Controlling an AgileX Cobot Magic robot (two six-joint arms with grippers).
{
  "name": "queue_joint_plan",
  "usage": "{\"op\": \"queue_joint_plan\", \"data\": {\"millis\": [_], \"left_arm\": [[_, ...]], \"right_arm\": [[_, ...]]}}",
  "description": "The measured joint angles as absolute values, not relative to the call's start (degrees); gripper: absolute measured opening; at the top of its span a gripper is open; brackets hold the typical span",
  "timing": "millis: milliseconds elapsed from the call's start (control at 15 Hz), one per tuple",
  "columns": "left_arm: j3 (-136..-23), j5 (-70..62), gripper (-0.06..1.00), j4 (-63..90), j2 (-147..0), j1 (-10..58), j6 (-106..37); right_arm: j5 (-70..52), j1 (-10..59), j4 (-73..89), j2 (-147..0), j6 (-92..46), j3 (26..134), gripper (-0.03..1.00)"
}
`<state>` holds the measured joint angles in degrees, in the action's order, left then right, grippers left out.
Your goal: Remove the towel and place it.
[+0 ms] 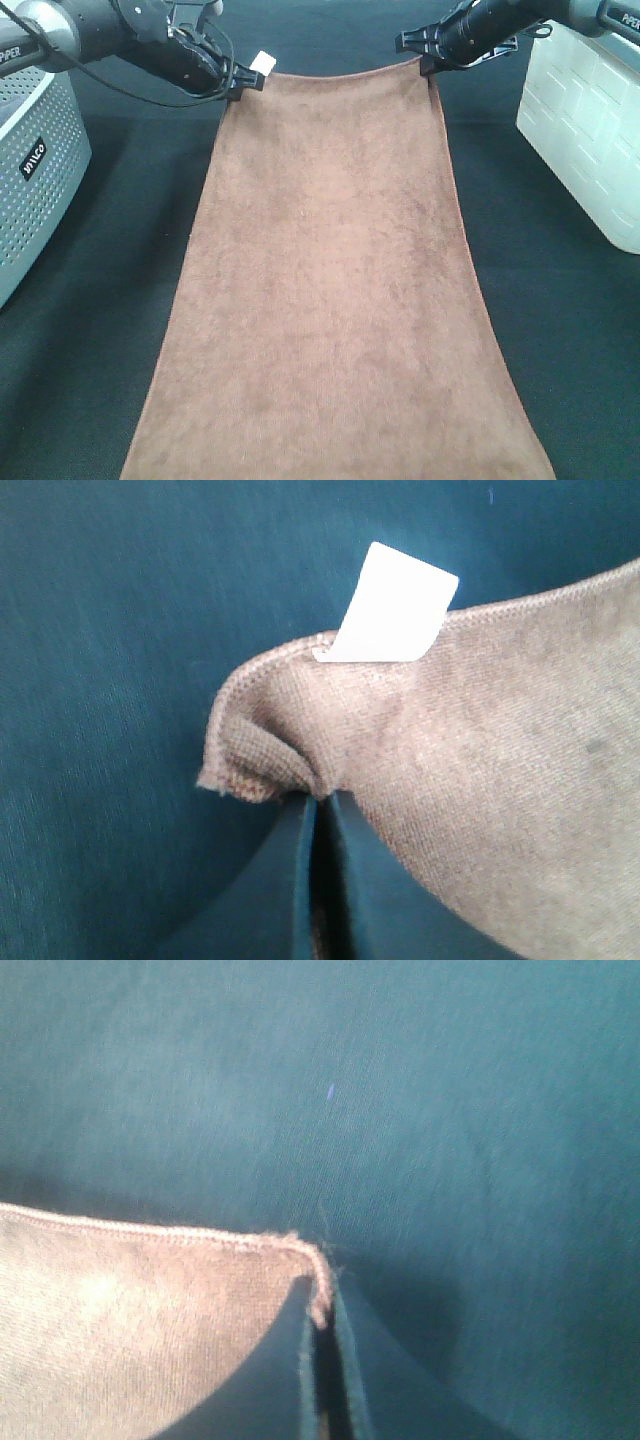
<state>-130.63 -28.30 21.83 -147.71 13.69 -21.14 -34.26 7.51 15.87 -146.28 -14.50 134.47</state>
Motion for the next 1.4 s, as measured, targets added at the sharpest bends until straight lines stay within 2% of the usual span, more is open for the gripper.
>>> {"op": "queue_joint_plan", "data": {"millis": [1400], "left_arm": [[-130.6, -13.6, 0.01, 20.5, -154.6, 14.2, -21.7]], "right_arm": [[-22.7, 7.5, 17.1, -154.2, -17.4, 134.5, 0.0]]}}
